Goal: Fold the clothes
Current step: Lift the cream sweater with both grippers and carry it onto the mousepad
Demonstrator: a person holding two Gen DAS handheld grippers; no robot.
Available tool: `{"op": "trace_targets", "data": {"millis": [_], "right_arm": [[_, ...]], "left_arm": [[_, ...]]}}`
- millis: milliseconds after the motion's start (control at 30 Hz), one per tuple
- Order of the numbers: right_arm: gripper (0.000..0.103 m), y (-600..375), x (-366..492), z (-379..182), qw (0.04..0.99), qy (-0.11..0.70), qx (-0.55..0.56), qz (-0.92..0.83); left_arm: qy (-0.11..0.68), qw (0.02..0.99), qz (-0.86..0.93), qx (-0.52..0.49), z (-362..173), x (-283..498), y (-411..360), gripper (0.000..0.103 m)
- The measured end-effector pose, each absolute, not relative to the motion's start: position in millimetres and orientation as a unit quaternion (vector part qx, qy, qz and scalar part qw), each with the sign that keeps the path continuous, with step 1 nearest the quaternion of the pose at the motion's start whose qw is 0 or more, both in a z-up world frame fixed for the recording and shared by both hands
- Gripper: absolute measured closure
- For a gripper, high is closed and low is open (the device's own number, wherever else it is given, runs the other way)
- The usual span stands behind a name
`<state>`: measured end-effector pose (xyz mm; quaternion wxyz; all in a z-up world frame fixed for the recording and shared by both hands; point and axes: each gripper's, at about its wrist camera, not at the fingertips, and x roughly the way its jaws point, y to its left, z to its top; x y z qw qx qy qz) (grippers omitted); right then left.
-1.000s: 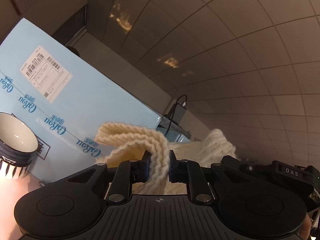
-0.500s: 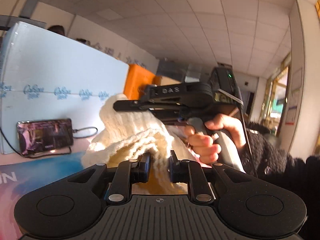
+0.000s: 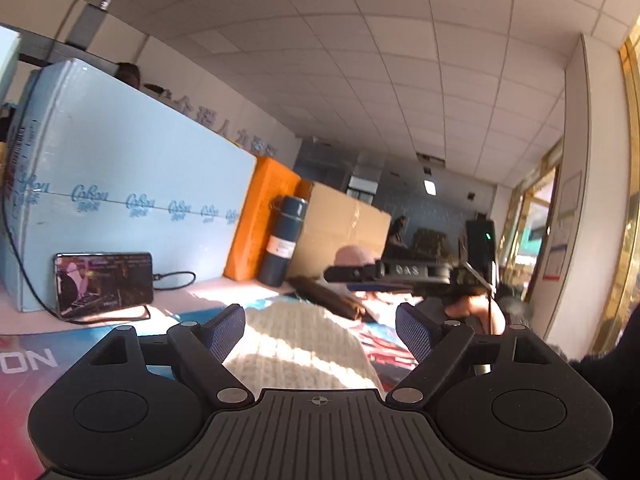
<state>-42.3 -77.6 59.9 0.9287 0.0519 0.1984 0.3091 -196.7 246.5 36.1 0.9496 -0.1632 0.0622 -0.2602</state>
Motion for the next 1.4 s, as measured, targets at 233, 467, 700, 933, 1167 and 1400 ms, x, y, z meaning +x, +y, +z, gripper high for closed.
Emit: {"op": "trace_targets", "data": {"millis": [233,467,700,933,1167,1400], "right_arm": [[0.012,-27.2,-87.5,47.3,0.846,0.278,0.051,0.452],[0.012,48.1,-105.8,20.8,0.832,0.315,-0.069,0.451],[0.041,53.9,-86.6,6.4,0.837,0.334,-0.074,0.428],[0.093,7.4,-91.7,24.5,0.853,0.290,0.042,0.432],[0.093,-102.0,-114.5,47.4,0.881,0.205,0.157,0.396],[0.093,-190.5,-145.5,52.1,0.893,0.137,0.200,0.378]], "left_arm": [[0.112,0.964,-0.104,-0.217,26.5,-172.3,267.5,0.015],[0.120,0.966,-0.103,-0.204,20.8,-175.4,270.3,0.014],[0.130,0.964,-0.087,-0.217,18.9,-174.3,273.3,0.014],[0.171,0.958,-0.108,-0.202,10.7,-162.8,260.2,0.014],[0.231,0.952,-0.134,-0.151,-0.3,-145.4,221.0,0.015],[0.303,0.947,-0.102,-0.044,-14.4,-124.5,149.7,0.076]]}}
